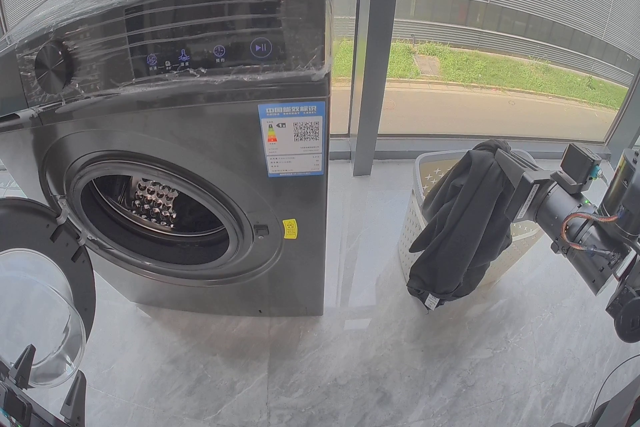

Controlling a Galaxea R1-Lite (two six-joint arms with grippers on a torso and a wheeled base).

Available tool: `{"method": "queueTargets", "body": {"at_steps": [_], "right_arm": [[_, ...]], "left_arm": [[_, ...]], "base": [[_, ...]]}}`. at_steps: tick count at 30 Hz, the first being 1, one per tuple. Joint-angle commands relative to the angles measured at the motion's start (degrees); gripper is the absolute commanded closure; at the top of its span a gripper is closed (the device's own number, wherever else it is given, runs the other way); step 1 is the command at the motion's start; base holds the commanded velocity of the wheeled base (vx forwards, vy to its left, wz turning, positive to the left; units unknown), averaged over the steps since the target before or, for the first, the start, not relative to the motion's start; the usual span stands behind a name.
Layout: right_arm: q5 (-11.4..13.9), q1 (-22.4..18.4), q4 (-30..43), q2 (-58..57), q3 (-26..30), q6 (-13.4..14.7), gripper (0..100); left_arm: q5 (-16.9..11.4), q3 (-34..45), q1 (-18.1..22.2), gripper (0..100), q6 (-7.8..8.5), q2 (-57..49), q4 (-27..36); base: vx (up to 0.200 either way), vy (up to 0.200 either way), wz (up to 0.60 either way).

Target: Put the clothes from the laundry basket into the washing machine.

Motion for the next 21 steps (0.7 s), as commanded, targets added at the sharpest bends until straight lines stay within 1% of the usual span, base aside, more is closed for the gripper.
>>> {"method": "queueTargets", "body": {"at_steps": [1, 3, 21], "right_arm": [[-0.02, 0.16, -0.02, 0.19, 0.24, 0.00, 100], [-0.02, 0.24, -0.02, 0.19, 0.41, 0.00, 100], [-0.02, 0.33, -0.02, 0.19, 0.59, 0.00, 100]], "left_arm": [[0.01, 0.84, 0.00, 0, -0.04, -0.94, 0.00], [0.01, 0.84, 0.00, 0, 0.05, -0.94, 0.00], [-0.08, 0.84, 0.00, 0, -0.04, -0.94, 0.00]], "base": [[0.000, 0.000, 0.00], [0.000, 0.000, 0.00], [0.000, 0.200, 0.00]]}}
